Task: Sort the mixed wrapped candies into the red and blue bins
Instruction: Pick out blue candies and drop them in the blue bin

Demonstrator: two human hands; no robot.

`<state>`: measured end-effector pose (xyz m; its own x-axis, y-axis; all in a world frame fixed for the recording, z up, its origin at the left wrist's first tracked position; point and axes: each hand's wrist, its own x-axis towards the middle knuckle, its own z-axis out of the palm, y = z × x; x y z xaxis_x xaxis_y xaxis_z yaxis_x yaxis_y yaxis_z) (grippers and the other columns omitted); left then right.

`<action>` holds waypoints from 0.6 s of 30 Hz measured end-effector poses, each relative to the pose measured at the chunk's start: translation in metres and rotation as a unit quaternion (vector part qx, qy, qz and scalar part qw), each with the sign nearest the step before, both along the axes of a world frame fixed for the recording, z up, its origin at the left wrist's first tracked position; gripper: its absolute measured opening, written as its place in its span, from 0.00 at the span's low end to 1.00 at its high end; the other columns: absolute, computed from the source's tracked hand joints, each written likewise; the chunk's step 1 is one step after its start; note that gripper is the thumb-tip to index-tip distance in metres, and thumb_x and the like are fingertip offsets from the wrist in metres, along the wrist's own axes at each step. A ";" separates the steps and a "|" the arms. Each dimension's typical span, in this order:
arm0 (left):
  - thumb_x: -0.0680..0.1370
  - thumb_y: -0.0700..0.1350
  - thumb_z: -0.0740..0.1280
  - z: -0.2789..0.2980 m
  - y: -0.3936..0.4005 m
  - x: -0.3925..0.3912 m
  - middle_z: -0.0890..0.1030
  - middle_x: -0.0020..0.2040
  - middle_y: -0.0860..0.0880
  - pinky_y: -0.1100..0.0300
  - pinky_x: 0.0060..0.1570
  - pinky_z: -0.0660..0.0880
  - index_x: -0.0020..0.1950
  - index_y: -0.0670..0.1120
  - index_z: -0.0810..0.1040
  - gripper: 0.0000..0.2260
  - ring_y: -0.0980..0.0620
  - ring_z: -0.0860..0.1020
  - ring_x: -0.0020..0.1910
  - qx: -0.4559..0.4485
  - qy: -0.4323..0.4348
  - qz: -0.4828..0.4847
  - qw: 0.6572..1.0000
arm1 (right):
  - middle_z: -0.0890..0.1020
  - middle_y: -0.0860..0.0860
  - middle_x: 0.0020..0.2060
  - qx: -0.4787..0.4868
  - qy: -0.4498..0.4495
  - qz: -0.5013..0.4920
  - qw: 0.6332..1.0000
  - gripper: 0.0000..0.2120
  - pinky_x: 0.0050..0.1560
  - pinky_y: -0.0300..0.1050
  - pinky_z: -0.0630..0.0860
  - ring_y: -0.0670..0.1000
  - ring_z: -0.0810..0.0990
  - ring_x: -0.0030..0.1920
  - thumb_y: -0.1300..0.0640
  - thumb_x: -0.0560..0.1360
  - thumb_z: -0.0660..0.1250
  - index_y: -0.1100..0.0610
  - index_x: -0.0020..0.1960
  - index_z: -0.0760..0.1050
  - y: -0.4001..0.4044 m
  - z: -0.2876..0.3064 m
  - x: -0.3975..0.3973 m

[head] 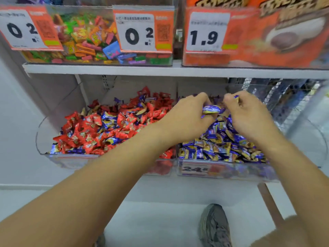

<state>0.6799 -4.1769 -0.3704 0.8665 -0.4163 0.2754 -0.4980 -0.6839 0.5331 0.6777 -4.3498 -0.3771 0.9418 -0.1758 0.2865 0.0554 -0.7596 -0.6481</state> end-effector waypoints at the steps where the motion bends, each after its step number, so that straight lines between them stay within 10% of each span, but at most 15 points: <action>1: 0.78 0.50 0.67 -0.003 -0.007 0.004 0.76 0.54 0.46 0.58 0.51 0.69 0.65 0.46 0.72 0.17 0.46 0.76 0.55 0.032 0.017 -0.032 0.999 | 0.80 0.51 0.39 -0.019 0.003 0.000 1.000 0.18 0.42 0.48 0.66 0.56 0.77 0.44 0.44 0.83 0.56 0.56 0.48 0.78 -0.008 -0.003 0.001; 5: 0.74 0.55 0.67 -0.020 -0.006 0.008 0.72 0.62 0.43 0.50 0.67 0.65 0.75 0.46 0.65 0.31 0.44 0.67 0.67 0.103 -0.033 -0.072 0.992 | 0.79 0.49 0.47 -0.006 0.001 0.013 1.000 0.14 0.47 0.43 0.64 0.51 0.76 0.49 0.46 0.83 0.58 0.54 0.53 0.77 -0.020 -0.003 0.000; 11: 0.76 0.40 0.64 -0.041 0.053 -0.049 0.76 0.45 0.51 0.61 0.45 0.69 0.51 0.45 0.77 0.06 0.52 0.74 0.44 -0.055 -0.154 -0.002 0.987 | 0.81 0.50 0.46 -0.076 -0.115 0.058 0.989 0.06 0.50 0.40 0.69 0.47 0.77 0.45 0.53 0.78 0.66 0.52 0.50 0.82 0.005 0.003 -0.028; 15: 0.76 0.46 0.63 -0.096 0.103 -0.114 0.76 0.39 0.57 0.58 0.36 0.72 0.52 0.51 0.75 0.06 0.56 0.75 0.35 -0.050 -0.007 0.029 0.998 | 0.81 0.46 0.41 -0.045 -0.135 0.229 0.963 0.04 0.45 0.37 0.74 0.45 0.79 0.39 0.59 0.76 0.68 0.55 0.50 0.80 0.048 -0.020 -0.090; 18: 0.79 0.52 0.63 -0.175 0.142 -0.153 0.78 0.45 0.58 0.59 0.39 0.70 0.59 0.54 0.73 0.10 0.59 0.75 0.36 0.099 0.182 0.061 0.976 | 0.78 0.41 0.39 -0.109 0.031 0.360 0.926 0.05 0.44 0.40 0.74 0.43 0.74 0.38 0.55 0.76 0.66 0.51 0.51 0.77 0.084 -0.092 -0.133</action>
<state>0.5270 -4.0346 -0.5458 0.9381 -0.3187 -0.1360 -0.2092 -0.8339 0.5107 0.5449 -4.2658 -0.4690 0.8083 0.5597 0.1828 0.5663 -0.6540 -0.5016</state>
